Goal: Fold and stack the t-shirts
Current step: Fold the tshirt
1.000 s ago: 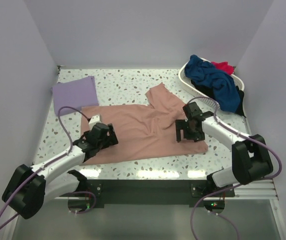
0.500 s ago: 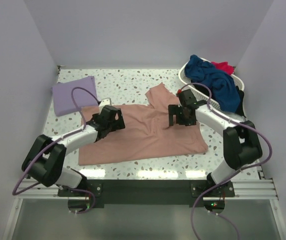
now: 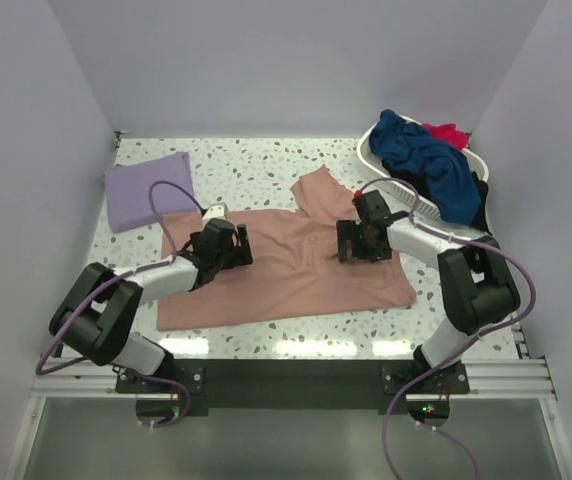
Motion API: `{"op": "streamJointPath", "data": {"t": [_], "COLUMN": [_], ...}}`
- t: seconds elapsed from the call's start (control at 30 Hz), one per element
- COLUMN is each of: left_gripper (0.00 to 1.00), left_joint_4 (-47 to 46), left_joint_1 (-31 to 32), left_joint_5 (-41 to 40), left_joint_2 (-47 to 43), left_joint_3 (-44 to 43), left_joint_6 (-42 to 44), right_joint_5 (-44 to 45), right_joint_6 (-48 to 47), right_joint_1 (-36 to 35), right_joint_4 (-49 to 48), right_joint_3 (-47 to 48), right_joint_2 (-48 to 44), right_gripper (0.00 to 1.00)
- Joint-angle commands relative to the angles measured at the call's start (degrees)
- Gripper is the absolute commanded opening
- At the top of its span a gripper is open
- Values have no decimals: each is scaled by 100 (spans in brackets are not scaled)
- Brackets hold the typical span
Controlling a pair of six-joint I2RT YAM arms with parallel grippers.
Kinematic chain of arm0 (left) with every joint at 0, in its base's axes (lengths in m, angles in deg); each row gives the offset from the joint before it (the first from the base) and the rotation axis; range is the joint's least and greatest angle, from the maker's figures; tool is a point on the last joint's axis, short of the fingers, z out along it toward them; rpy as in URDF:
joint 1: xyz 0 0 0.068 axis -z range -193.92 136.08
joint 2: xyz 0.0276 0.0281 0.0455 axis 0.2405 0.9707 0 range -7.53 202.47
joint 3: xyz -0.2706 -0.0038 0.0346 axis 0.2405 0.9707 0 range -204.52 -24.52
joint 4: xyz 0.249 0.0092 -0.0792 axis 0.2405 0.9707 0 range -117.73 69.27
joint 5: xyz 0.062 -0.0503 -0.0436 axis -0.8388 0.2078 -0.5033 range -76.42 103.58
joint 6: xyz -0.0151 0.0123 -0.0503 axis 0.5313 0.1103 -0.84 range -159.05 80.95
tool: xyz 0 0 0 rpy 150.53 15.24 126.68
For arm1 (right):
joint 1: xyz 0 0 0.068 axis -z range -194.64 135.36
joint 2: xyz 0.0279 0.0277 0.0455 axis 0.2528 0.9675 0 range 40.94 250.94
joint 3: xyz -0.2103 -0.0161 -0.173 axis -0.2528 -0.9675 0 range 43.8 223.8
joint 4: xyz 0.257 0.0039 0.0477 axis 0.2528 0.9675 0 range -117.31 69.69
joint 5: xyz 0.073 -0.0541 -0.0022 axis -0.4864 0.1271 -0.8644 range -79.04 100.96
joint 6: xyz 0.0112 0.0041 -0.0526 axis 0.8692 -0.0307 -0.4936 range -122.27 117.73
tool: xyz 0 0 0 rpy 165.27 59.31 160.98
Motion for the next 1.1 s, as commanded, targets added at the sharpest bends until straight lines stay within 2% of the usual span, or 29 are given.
{"op": "streamJointPath", "data": {"t": [0.0,0.3,0.63,0.73,0.9,1.0,1.03,1.07], "left_gripper": [100,100,100,100,100,100,100,100], "left_joint_4": [188,574,1286,1479,2113,2140,2113,2044], "left_joint_1": [-17,291,405,423,370,-260,-776,-973], "left_joint_5": [-7,169,133,72,-621,-510,-447,-447], "left_joint_2": [-326,-995,-2083,-2260,-2235,-1937,-1727,-1612], "left_joint_3": [528,1162,1277,1031,-146,-753,-858,-1051], "left_joint_6": [-39,-496,-698,-576,-138,179,233,277], "right_joint_5": [-21,-232,-409,-295,-101,-136,-171,-197], "right_joint_6": [155,524,807,658,429,341,332,315], "right_joint_1": [12,3,-155,-164,-164,-164,-164,-173], "right_joint_4": [201,534,868,1201,1677,1827,1836,1818], "right_joint_3": [-465,-1502,-1609,-1390,-732,-336,-265,-203], "right_joint_2": [-53,-1063,-1749,-1943,-2355,-2426,-2444,-2453], "right_gripper": [91,90,90,90,91,91,91,91]}}
